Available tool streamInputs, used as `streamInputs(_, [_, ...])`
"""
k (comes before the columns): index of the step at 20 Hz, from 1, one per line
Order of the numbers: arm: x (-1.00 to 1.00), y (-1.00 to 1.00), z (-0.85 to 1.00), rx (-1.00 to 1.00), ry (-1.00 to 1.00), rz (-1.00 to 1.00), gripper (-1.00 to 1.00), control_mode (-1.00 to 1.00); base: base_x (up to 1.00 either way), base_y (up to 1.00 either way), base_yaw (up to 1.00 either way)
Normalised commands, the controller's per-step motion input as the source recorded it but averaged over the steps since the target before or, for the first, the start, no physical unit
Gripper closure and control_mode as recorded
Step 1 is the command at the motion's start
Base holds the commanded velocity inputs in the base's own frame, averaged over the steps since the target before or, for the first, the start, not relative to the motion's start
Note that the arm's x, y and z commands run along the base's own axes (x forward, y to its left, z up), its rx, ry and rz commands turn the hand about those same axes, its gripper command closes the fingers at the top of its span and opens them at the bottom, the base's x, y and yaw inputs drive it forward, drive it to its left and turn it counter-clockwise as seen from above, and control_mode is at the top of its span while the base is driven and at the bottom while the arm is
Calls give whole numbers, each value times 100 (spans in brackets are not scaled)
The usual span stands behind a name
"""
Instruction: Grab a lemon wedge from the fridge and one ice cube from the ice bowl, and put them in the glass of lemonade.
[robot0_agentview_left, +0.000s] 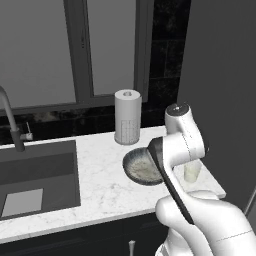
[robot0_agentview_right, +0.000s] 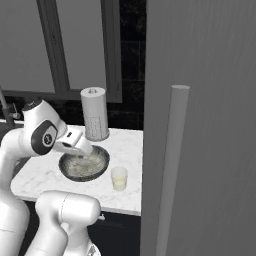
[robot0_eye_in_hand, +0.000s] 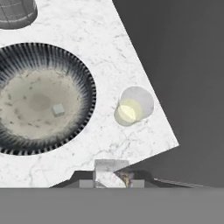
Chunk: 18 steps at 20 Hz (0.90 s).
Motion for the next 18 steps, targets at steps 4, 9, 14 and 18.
streamInputs(4, [0,-35,-55,1,0,-3,100,-100,0,0,0])
streamInputs(9, [0,-48,-27,2,-3,0,100,-100,0,0,0])
streamInputs(14, [15,-47,-1,15,-1,0,100,-100,0,0,0])
streamInputs(18, [71,-55,-16,18,20,0,100,-100,0,0,0])
